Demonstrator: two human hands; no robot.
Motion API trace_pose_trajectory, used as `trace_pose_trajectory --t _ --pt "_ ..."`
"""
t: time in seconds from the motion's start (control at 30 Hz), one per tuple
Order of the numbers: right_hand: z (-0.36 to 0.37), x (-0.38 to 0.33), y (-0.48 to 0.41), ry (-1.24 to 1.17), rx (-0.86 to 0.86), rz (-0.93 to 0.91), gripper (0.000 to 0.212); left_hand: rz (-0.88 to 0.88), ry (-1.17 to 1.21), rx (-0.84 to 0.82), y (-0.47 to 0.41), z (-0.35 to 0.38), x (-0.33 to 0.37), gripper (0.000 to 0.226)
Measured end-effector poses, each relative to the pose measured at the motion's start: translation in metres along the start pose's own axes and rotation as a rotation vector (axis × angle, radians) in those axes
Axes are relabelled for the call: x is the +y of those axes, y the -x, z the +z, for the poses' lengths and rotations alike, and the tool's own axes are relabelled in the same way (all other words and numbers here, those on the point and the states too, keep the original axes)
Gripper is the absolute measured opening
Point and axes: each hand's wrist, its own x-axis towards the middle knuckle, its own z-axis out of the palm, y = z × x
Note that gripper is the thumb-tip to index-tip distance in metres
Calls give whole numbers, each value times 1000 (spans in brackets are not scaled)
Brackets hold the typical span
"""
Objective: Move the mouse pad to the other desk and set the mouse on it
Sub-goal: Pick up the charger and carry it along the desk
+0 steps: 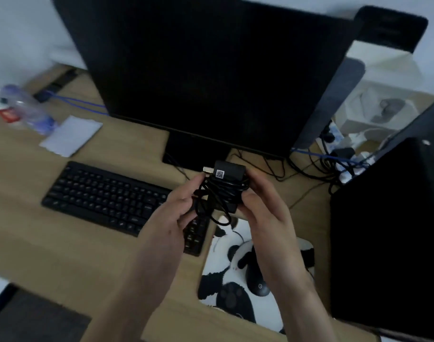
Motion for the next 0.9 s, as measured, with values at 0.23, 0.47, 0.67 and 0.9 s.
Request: trace_pose_trajectory --t 0.23,0.47,0.67,0.9 --pt "101 -33 31 57 -257 -88 34 141 137 215 69 -77 73 49" --pt "228 -37 45 58 -436 -143 33 243 146 342 108 -182 116 44" --pt "338 -14 51 12 -414 -157 31 268 78 333 122 -284 145 46" --pt "448 7 35 33 -384 -155 32 248 61 313 103 -394 170 47"
